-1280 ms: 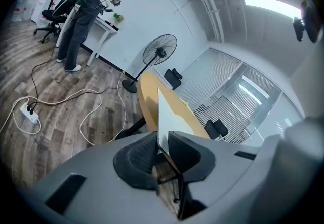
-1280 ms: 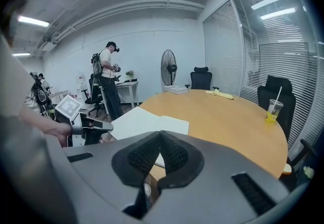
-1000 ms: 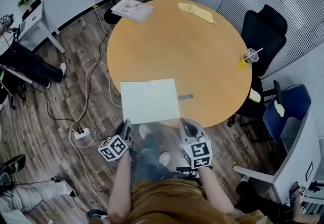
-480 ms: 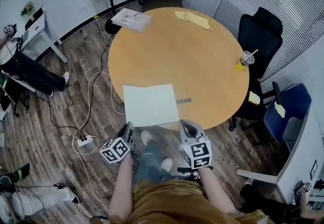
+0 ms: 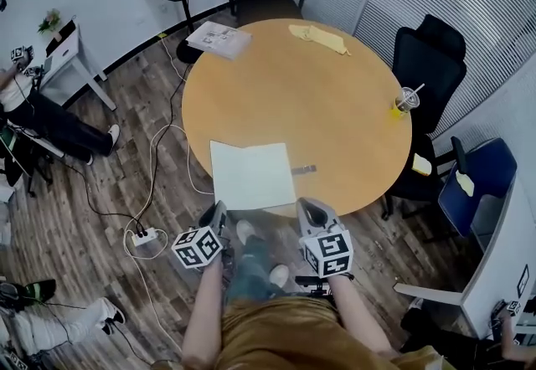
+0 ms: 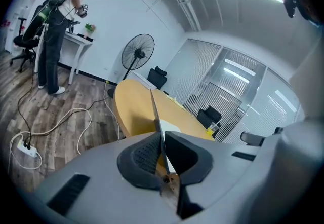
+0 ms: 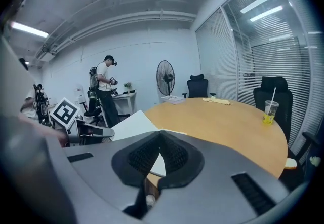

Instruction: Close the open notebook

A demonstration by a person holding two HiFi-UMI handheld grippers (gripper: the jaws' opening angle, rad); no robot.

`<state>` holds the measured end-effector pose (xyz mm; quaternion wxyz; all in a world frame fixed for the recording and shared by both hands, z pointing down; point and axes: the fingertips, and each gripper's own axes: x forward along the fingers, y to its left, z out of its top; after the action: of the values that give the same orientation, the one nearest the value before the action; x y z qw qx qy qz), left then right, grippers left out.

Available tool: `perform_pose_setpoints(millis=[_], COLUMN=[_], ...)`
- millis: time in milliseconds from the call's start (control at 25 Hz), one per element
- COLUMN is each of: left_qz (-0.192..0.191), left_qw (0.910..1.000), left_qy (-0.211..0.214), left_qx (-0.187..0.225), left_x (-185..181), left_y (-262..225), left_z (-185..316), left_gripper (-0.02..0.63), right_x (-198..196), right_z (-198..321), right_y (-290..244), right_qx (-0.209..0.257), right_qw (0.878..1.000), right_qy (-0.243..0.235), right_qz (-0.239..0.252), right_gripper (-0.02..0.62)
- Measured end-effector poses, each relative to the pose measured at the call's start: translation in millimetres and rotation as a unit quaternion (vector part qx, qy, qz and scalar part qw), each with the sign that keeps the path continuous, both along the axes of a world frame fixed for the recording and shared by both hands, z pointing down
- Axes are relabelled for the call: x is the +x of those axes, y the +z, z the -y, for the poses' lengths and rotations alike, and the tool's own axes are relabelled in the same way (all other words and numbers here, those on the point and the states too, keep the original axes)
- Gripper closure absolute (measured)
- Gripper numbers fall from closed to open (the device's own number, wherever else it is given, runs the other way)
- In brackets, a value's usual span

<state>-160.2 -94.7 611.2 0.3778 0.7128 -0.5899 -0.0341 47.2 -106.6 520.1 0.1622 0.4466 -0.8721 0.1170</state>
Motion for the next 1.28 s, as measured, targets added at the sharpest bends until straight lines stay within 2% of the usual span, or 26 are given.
perform_pose_setpoints(millis=[120,560,800,1280], left_qz=[0.024,0.072,0.129,0.147], left_qw=[0.9996,0.9964,0.9881,0.9829], left_qy=[0.014,0.043,0.081,0.105], left_qx=[0.002,0.014,0.022,0.035], left_x=[5,20,35,51], left_y=[-5,-26,-31,-36], left_z=[1,12,15,17], left_gripper=[0.563,0.563,0.561,0.555], right_x=[0,5,13,18], right_z=[-1,-2,0,-4], right_y=[-2,-11,-8,-5], right_qx=[-0.002,0.006,0.004,0.0], right_qw=[1.0,1.0,1.0,1.0], right_qy=[0.0,0.005,0.012,0.015], right_qz=[0.008,0.02,0.022,0.021], right_gripper=[0.583,0.584,0.584,0.583])
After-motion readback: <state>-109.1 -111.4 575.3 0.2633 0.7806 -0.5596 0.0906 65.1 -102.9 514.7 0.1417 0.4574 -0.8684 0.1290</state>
